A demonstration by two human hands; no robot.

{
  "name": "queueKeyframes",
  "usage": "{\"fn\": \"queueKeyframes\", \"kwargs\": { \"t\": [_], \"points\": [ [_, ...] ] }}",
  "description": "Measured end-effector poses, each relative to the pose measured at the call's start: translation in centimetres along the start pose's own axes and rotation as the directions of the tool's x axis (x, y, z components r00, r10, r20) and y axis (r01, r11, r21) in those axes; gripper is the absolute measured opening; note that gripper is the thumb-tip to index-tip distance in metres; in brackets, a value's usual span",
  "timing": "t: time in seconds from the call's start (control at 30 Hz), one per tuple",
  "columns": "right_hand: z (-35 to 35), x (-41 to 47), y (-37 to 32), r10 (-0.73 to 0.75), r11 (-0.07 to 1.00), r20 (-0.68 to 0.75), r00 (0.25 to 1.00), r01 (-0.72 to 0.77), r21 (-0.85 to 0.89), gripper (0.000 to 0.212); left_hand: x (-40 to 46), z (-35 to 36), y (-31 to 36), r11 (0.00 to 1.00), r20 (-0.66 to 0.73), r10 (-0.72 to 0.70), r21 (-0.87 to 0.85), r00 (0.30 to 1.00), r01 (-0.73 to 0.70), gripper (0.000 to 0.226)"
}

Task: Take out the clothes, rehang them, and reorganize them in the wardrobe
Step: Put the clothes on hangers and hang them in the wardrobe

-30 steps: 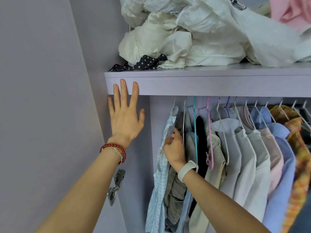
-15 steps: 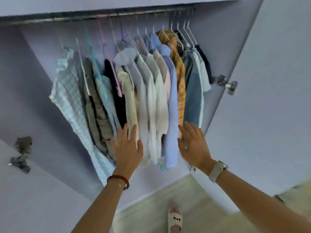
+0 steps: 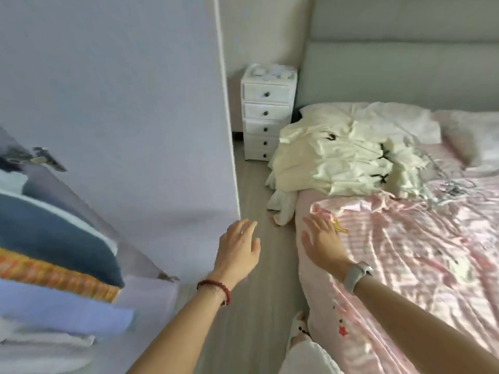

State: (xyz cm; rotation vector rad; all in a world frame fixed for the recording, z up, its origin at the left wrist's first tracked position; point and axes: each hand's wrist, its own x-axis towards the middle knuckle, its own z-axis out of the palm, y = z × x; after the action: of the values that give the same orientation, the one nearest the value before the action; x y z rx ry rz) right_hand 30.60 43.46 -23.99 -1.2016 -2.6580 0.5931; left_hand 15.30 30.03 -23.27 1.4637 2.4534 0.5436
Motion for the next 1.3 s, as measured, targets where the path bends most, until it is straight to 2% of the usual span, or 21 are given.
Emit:
{"fn": "queueKeyframes", "kwargs": {
  "t": [0.1,0.23,0.43,0.5,0.53,0.73,0.9,1.1,1.13,1.2,1.3],
  "points": [
    [-2.7,2.2,6.9,0.156,0.986,-0.046,0.987,-0.154,0.058,0.044,7.4,2.5,6.2,0.992,0.07,0.123,-0.014,0.99,-0.123,0.045],
    [-6.2,6.4,16.2,0.333,0.94,-0.088,0.939,-0.324,0.106,0.042,17.4,6.5,13.6,0.978,0.148,0.202,0.022,0.968,-0.207,0.045],
    [-9.7,9.1,25.9,0.553,0.819,-0.083,0.829,-0.524,0.234,0.037,26.3,11.3,20.2,0.955,0.297,0.271,0.036,0.916,-0.294,0.044],
    [-10.6,10.6,30.6,0.646,0.743,-0.073,0.76,-0.604,0.288,0.037,30.6,14.6,23.4,0.939,0.351,0.306,0.041,0.885,-0.341,0.045],
    [-10.7,10.7,30.8,0.651,0.734,-0.056,0.757,-0.609,0.301,0.037,31.1,14.6,23.6,0.939,0.353,0.3,0.057,0.886,-0.34,0.045],
    [-10.1,15.5,39.0,0.793,0.565,-0.005,0.609,-0.732,0.38,0.03,39.6,22.4,27.9,0.91,0.463,0.374,-0.015,0.803,-0.415,0.044],
    [-8.9,22.8,46.0,0.882,0.383,0.073,0.466,-0.799,0.464,0.029,46.7,29.2,29.5,0.907,0.53,0.373,-0.035,0.762,-0.42,0.046],
    [-5.6,30.7,53.6,0.95,0.164,0.152,0.271,-0.853,0.496,0.024,54.0,36.9,27.9,0.904,0.623,0.284,0.079,0.729,-0.42,0.055],
    [-4.9,31.5,54.5,0.949,0.134,0.184,0.258,-0.853,0.505,0.02,54.7,38.0,27.5,0.901,0.642,0.272,0.092,0.717,-0.424,0.055],
    [-3.3,32.7,56.1,0.938,0.035,0.271,0.215,-0.839,0.544,0.029,55.7,39.6,26.4,0.895,0.685,0.252,0.104,0.684,-0.434,0.055],
    [-1.9,34.2,57.7,0.944,-0.095,0.307,0.117,-0.798,0.596,0.033,56.7,41.1,25.2,0.895,0.742,0.238,0.083,0.627,-0.438,0.053]
  ]
}}
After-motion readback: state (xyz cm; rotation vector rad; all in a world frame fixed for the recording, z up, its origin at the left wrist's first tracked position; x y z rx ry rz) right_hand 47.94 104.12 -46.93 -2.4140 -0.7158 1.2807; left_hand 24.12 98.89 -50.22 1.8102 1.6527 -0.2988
